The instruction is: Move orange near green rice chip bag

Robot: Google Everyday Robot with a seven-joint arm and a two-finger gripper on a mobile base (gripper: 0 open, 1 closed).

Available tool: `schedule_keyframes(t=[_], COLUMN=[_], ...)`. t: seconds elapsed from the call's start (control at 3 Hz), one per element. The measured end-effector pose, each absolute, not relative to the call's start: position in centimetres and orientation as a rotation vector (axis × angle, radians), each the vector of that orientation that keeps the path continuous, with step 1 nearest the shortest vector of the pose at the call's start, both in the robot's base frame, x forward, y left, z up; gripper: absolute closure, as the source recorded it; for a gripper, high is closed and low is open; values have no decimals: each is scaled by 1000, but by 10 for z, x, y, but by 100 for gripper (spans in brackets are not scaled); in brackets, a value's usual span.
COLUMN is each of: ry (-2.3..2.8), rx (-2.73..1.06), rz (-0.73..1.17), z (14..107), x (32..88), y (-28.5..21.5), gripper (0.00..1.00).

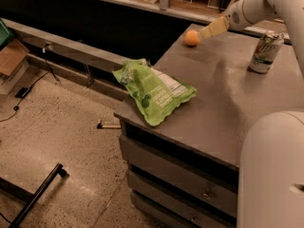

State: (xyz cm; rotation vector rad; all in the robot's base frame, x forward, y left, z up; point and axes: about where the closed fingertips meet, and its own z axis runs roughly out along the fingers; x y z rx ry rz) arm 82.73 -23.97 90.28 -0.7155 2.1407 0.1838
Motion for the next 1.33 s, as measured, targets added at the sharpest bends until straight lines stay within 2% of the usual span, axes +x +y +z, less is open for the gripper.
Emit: schedule_keyframes(t=[0.67,1.33], ry=[2090,2049], rx=[-774,-878], rz=[328,356], z=[874,871], x=[835,838], y=[-214,-180], gripper=[0,0])
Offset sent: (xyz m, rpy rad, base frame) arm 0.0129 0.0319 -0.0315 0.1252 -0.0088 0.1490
